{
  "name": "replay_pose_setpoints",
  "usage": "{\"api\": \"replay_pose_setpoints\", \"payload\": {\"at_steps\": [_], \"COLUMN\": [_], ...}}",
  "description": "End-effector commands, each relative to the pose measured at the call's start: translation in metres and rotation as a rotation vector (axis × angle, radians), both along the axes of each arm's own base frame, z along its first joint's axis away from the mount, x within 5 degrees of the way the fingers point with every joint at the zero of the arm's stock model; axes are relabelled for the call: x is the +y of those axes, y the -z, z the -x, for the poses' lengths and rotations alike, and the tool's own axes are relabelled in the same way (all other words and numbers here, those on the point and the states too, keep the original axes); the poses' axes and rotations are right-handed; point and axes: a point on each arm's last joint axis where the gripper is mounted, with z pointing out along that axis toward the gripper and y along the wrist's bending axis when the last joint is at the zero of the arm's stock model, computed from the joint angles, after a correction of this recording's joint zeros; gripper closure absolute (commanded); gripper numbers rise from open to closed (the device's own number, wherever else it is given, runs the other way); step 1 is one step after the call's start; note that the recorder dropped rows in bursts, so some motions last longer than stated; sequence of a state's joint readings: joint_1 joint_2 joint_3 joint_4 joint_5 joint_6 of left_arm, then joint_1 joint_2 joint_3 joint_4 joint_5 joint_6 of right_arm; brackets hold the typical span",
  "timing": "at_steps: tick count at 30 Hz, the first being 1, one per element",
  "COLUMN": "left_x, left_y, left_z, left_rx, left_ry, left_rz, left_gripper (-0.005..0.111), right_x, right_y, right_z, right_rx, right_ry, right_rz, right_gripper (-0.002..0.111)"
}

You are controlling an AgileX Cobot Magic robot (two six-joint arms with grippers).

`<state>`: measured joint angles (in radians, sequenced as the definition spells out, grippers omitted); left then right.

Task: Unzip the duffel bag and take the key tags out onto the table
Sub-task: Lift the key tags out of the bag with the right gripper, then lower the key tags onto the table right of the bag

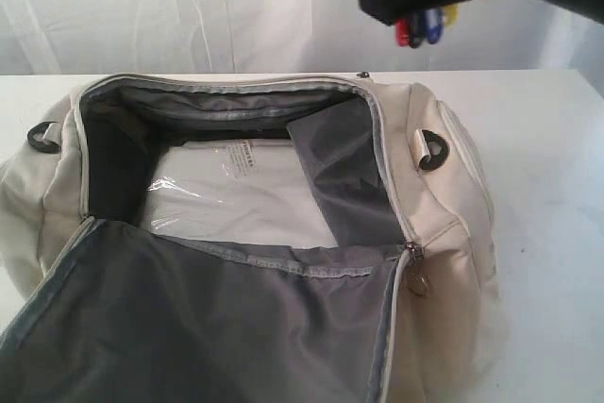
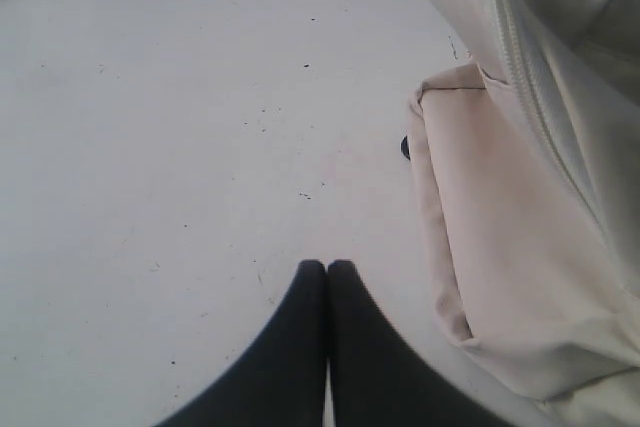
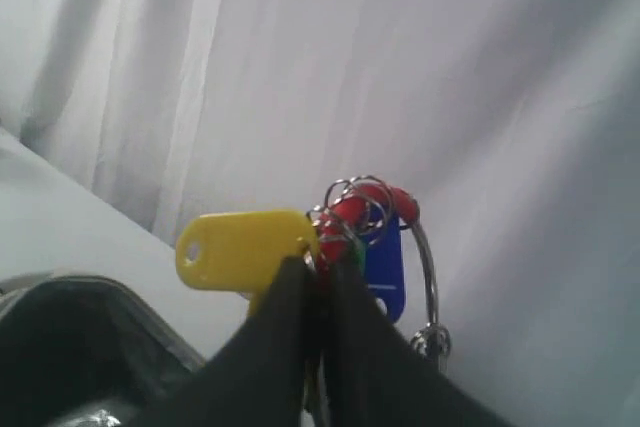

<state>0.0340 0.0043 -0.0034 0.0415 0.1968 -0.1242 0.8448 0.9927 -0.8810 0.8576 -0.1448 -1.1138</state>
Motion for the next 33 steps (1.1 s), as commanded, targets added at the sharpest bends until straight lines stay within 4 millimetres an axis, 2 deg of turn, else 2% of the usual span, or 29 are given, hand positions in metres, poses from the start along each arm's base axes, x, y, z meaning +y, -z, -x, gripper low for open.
{"api": "replay_pose_setpoints", "payload": {"at_steps": [1,2,7,10,13,14,18,26,33], "left_x": [0.000,0.000,0.000,0.000,0.000,0.000,0.000,0.000,0.000], "left_y": [0.001,0.001,0.001,0.001,0.001,0.001,0.001,0.001,0.001], "left_z": [0.000,0.000,0.000,0.000,0.000,0.000,0.000,0.000,0.000], "left_rx": [-0.005,-0.005,-0.005,-0.005,-0.005,-0.005,-0.005,-0.005,-0.005], "left_ry": [-0.005,-0.005,-0.005,-0.005,-0.005,-0.005,-0.005,-0.005,-0.005], "left_rz": [0.015,0.015,0.015,0.015,0.015,0.015,0.015,0.015,0.015], "left_gripper": [0.107,0.107,0.107,0.107,0.107,0.107,0.107,0.107,0.107], "right_x": [-0.026,-0.030,-0.060,-0.075,-0.082,-0.084,-0.085,-0.077,-0.056], "right_y": [0.018,0.022,0.077,0.100,0.119,0.132,0.167,0.210,0.232], "right_z": [0.001,0.000,-0.012,-0.016,-0.017,-0.018,-0.023,-0.039,-0.058], "right_rx": [0.017,0.020,0.128,0.169,0.226,0.263,0.380,0.582,0.760], "right_ry": [0.079,0.096,0.270,0.359,0.400,0.413,0.453,0.473,0.394], "right_rz": [0.027,0.031,0.123,0.156,0.173,0.200,0.264,0.328,0.363], "right_gripper": [0.108,0.108,0.108,0.108,0.108,0.108,0.108,0.108,0.108]}}
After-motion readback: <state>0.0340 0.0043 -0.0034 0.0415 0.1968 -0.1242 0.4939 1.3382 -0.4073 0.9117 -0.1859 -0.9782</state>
